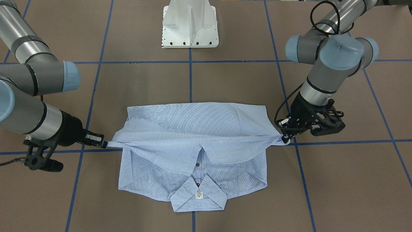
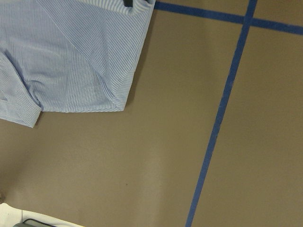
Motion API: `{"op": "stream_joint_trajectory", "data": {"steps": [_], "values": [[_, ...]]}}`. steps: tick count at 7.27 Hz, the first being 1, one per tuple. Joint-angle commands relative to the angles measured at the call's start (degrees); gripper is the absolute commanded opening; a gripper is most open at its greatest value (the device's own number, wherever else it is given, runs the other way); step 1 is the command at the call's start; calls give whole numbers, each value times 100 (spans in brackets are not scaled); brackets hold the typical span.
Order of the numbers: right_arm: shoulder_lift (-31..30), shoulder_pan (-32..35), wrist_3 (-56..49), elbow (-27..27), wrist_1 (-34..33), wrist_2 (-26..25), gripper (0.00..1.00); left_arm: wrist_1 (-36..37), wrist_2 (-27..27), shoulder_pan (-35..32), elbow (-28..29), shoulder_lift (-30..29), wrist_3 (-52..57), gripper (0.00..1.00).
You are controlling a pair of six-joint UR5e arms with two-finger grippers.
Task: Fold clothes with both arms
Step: 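Lift both hem corners and carry them over the shirt toward the collar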
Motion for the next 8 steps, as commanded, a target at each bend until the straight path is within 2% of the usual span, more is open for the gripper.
{"op": "stream_joint_trajectory", "data": {"steps": [1,3,4,5,6,7,8], "values": [[257,-73,-27,-271,6,-177,0,-293,-1,2,266,-145,-26,0],[476,-82,-45,-507,15,-222,0,-293,8,2,310,-294,-26,0],[590,-82,-45,-691,49,-309,0,-319,8,2,580,-443,-18,0],[591,-152,-45,-980,450,-493,0,-371,42,2,948,-627,-9,0],[591,-196,-45,-1296,889,-608,0,-764,330,2,1343,-681,-18,0],[591,-248,-45,-1343,911,-643,0,-1237,411,2,1791,-690,-9,0],[600,-353,-45,-1387,920,-844,0,-1407,412,2,1996,-699,-9,0]]}}
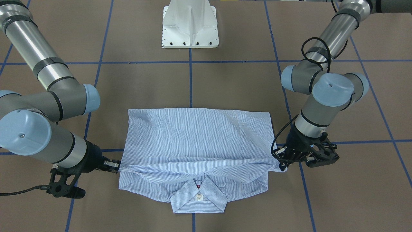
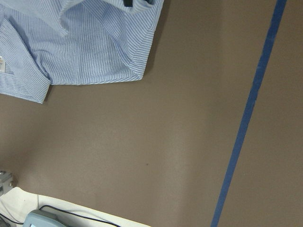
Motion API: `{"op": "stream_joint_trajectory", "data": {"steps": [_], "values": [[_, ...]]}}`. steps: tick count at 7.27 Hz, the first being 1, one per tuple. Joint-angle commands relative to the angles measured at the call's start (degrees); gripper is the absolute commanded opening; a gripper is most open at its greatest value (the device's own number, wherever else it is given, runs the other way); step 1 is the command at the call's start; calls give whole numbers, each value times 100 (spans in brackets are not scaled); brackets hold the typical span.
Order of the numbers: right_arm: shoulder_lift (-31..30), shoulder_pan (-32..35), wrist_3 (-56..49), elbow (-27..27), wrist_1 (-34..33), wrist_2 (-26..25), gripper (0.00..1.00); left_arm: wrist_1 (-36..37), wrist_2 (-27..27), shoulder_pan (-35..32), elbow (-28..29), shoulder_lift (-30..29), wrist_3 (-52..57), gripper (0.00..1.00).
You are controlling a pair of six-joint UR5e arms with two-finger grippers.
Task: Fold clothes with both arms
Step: 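Lay the hem down by the collar and open both grippers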
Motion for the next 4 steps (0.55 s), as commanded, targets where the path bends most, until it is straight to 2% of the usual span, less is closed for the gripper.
{"op": "stream_joint_trajectory", "data": {"steps": [1,2,3,4], "values": [[9,-135,0,-106,88,-202,0,-340,65,9,375,-70,11,0],[35,-144,0,-106,88,-202,0,-331,65,9,384,-149,3,11],[53,-145,9,-106,97,-194,0,-305,74,9,375,-210,2,99],[53,-136,26,-106,175,-194,0,-174,74,-9,375,-394,-15,100]]}}
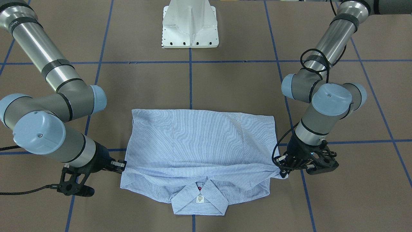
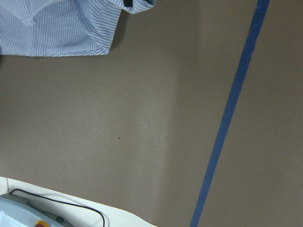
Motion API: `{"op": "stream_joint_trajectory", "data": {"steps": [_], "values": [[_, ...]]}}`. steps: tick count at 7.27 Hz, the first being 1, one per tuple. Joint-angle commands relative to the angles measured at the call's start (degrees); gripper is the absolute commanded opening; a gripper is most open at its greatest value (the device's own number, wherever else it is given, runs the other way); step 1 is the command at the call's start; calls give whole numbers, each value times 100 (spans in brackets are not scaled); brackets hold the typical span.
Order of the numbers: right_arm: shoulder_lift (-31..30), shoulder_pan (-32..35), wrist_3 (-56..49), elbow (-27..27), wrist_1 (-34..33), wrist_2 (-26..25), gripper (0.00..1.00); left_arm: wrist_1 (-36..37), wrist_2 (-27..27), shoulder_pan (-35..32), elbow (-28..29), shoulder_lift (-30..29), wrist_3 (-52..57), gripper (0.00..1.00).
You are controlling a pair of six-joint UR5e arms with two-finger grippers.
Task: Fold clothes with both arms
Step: 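Lay the hem down by the collar and open both grippers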
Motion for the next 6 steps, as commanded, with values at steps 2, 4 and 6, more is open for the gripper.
{"op": "stream_joint_trajectory", "data": {"steps": [2,4,6], "values": [[-8,19,-1,-3,284,-1,100,379,-66,-397,12,-184,73,100],[-35,27,17,215,320,95,100,468,-572,-776,-40,-149,265,100],[-523,-25,122,1117,303,175,100,870,-910,-962,-896,218,284,100]]}}
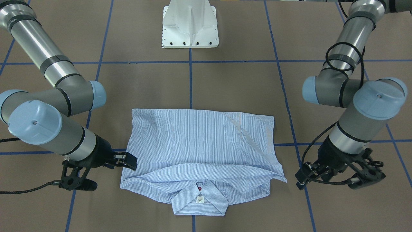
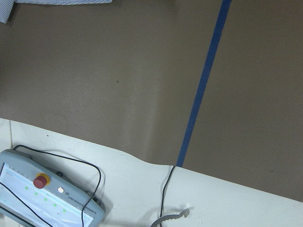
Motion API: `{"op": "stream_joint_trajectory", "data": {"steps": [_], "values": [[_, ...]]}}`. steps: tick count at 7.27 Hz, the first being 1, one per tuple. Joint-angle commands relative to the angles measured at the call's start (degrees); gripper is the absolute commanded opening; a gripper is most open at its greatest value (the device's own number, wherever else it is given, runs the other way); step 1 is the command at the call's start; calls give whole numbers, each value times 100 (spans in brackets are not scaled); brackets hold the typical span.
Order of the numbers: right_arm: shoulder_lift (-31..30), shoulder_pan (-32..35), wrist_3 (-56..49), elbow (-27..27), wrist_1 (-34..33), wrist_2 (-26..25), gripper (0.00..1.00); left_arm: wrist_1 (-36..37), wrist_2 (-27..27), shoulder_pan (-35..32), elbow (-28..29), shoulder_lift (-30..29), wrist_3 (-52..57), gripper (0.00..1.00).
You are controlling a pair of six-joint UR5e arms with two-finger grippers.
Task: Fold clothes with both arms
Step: 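Lay the hem down by the collar and open both grippers, then move the right gripper down to the folded shirt's side edge while the left gripper withdraws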
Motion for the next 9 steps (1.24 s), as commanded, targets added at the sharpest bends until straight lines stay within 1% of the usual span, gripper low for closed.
{"op": "stream_joint_trajectory", "data": {"steps": [1,2,3,4,5,6,7,8,9], "values": [[-811,-255,186,1208,-40,167,100,569,-166,-104,-891,266,27,100],[-1208,-509,665,1693,-23,124,100,773,-166,-95,-1103,267,18,100],[-1342,-782,975,1863,-23,-7,100,922,-166,-95,-1323,345,18,100],[-1413,-976,1100,1882,-31,-191,100,1089,-166,-104,-1542,372,18,100],[-1631,-1273,1092,1882,-23,-428,100,1239,-157,-95,-1666,364,9,100],[-1668,-1459,1057,1874,-40,-587,100,1240,-166,-95,-1702,355,-34,100],[-1677,-1452,1057,1891,-49,-553,98,1240,-166,-87,-1703,355,-44,100],[-1686,-1444,1057,1891,-58,-544,86,1240,-157,-86,-1712,355,-44,100],[-1747,-1452,1057,1891,-58,-544,81,1240,-157,-86,-1729,355,-44,100]]}}
